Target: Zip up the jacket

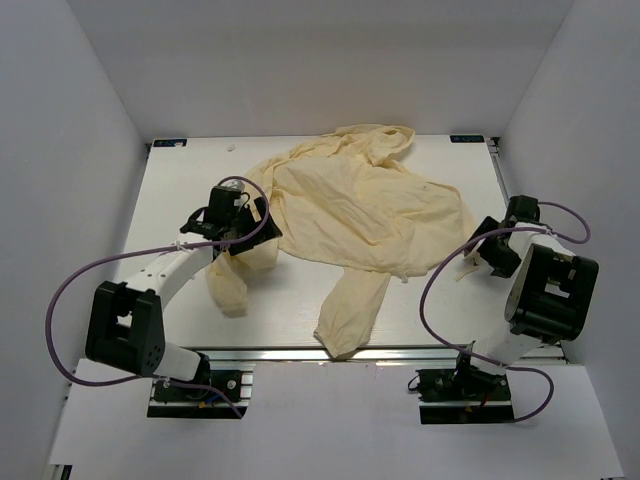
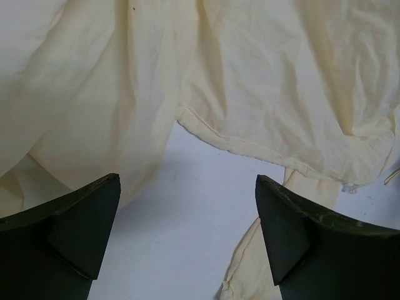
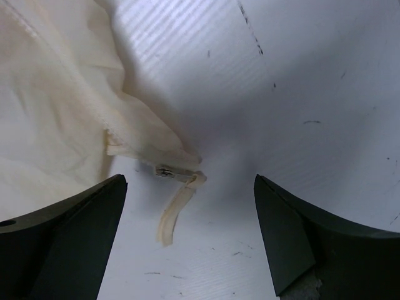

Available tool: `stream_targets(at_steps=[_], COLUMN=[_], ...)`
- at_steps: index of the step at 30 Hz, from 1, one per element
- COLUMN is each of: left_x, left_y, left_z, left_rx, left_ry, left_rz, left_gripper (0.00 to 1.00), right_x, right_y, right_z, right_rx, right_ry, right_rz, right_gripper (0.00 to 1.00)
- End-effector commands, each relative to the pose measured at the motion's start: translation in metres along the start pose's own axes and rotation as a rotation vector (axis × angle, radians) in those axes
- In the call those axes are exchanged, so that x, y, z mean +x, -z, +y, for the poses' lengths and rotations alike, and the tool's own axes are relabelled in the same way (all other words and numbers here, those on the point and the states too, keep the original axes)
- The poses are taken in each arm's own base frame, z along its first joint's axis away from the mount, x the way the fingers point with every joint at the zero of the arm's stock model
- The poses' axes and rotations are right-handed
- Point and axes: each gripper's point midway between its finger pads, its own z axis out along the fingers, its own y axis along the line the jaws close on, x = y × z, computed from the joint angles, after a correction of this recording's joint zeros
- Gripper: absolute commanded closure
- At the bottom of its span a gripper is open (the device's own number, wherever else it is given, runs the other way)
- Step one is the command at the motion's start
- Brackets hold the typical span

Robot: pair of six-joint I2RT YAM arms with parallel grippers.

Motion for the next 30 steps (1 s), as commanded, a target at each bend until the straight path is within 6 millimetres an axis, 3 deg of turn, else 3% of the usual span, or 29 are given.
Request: stream_targets(at_steps=[1, 8, 11, 12, 15, 17, 20, 21, 24, 26, 27, 29, 30], left_x=[-0.017, -0.019, -0.019, -0.018, -0.02, -0.021, -0.024, -0.025, -0.028, -0.032, -0.03, -0.031, -0.032], left_y=[0.002, 0.0, 0.001, 0.0, 0.001, 0.004, 0.01, 0.012, 0.025, 0.038, 0.043, 0.058, 0.064], left_z=[-0.012, 0.002, 0.003, 0.003, 0.004, 0.004, 0.001, -0.002, -0.008, -0.014, -0.013, -0.011, -0.012], left_rx=[0.032, -0.046, -0.052, -0.053, -0.067, -0.074, -0.062, -0.053, -0.031, -0.014, -0.021, -0.042, -0.041], left_ry=[-0.018, -0.019, -0.016, -0.017, -0.014, -0.014, -0.01, -0.01, 0.003, 0.019, 0.025, 0.048, 0.054], left_rz=[-0.048, -0.06, -0.062, -0.058, -0.06, -0.061, -0.068, -0.071, -0.088, -0.108, -0.104, -0.123, -0.129], left_gripper=[0.02, 0.02, 0.02, 0.02, 0.02, 0.02, 0.02, 0.02, 0.02, 0.02, 0.02, 0.02, 0.02], right_x=[0.014, 0.026, 0.022, 0.02, 0.011, 0.001, -0.022, -0.042, -0.067, -0.061, -0.058, -0.036, -0.009], right_y=[-0.003, -0.016, -0.02, -0.021, -0.018, -0.01, 0.02, 0.044, 0.105, 0.138, 0.162, 0.184, 0.199], right_z=[-0.004, -0.014, -0.013, -0.013, -0.007, 0.001, 0.02, 0.032, 0.071, 0.106, 0.136, 0.169, 0.2], right_rx=[0.041, 0.116, 0.12, 0.119, 0.099, 0.067, -0.021, -0.072, -0.217, -0.283, -0.32, -0.403, -0.505], right_ry=[0.047, 0.053, 0.049, 0.046, 0.044, 0.052, 0.085, 0.096, 0.167, 0.278, 0.354, 0.445, 0.53], right_rz=[0.008, 0.024, 0.014, 0.009, -0.018, -0.045, -0.132, -0.21, -0.33, -0.374, -0.414, -0.398, -0.371], right_gripper=[0.14, 0.34, 0.55, 0.7, 1.0, 1.0, 1.0, 1.0, 1.0, 1.0, 1.0, 1.0, 1.0])
